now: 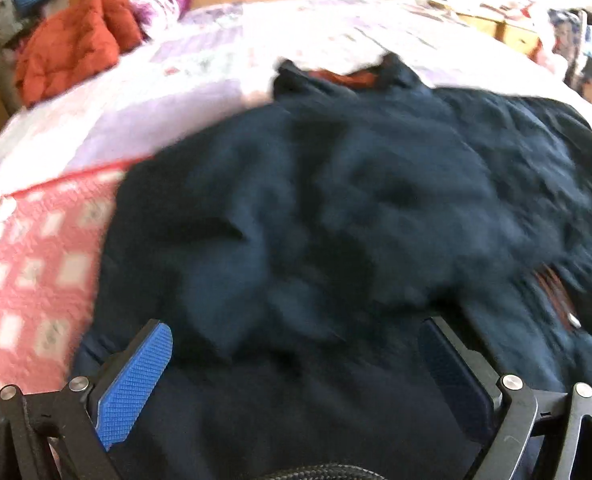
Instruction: Fold large clothes
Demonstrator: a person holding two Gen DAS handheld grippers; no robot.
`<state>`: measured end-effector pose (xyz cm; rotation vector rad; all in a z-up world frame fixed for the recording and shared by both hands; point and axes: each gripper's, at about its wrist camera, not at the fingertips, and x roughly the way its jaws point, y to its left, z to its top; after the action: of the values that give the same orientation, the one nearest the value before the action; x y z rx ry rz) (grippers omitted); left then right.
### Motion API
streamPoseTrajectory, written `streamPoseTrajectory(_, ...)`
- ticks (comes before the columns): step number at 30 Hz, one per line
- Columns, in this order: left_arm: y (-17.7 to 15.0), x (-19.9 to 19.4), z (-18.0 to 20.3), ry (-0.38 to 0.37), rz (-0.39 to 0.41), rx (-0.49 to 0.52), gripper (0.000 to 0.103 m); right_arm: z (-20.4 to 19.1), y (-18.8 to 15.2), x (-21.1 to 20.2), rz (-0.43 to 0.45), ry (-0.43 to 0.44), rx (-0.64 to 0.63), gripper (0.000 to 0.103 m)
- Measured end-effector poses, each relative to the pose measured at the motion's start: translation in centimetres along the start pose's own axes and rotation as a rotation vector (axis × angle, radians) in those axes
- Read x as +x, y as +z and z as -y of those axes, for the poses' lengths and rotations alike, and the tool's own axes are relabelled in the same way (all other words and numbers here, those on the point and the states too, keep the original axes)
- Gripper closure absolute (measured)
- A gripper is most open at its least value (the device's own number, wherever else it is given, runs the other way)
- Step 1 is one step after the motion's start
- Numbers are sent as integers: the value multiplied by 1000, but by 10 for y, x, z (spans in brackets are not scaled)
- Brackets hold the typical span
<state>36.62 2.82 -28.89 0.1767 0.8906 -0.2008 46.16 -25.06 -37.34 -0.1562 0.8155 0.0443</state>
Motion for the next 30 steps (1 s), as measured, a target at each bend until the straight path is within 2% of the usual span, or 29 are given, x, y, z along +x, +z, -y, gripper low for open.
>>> streamPoseTrajectory(1, -9, 2, 9, -19, -32, -10, 1, -18, -10, -2, -26, 31, -24, 19)
streamPoseTrajectory(4, -34, 13, 21, 5, -109, 19, 1, -53, -35, 0, -99, 75, -111, 19)
streamPoseTrajectory(6, -53, 13, 12, 26, -133, 23, 0, -55, -54, 5, -154, 50, -148, 19)
streamPoseTrajectory(7, -63, 9, -2, 46, -138, 1, 0, -44, -64, 6, -171, 34, -133, 19)
streamPoseTrajectory(8, -67, 7, -12, 70, -148, -15, 0, -17, -75, 4, -180, 9, -56, 19)
streamPoseTrajectory(10, -80, 1, -45, 140, -187, -68, 0, 31, -91, -1, -221, -102, 53, 19)
streamPoseTrajectory(13, -99, -8, -76, 214, -229, -98, 0, 90, -121, -17, -271, -184, 150, 19)
streamPoseTrajectory(15, -108, -18, -88, 246, -244, -114, 0, 108, -133, -30, -282, -211, 160, 19)
streamPoseTrajectory(18, -121, -35, -93, 262, -254, -145, 0, 109, -140, -50, -269, -233, 140, 19)
streamPoseTrajectory(21, -131, -55, -77, 218, -233, -158, 0, 90, -140, -73, -210, -180, 135, 19)
streamPoseTrajectory(26, -160, -72, -38, 210, -247, -139, 0, 16, -149, -95, -185, 34, 20, 19)
streamPoseTrajectory(28, -177, -81, -41, 235, -261, -163, 0, -1, -161, -94, -220, 60, -23, 19)
streamPoseTrajectory(30, -189, -91, -55, 222, -265, -233, 0, 3, -178, -100, -213, 35, -25, 19)
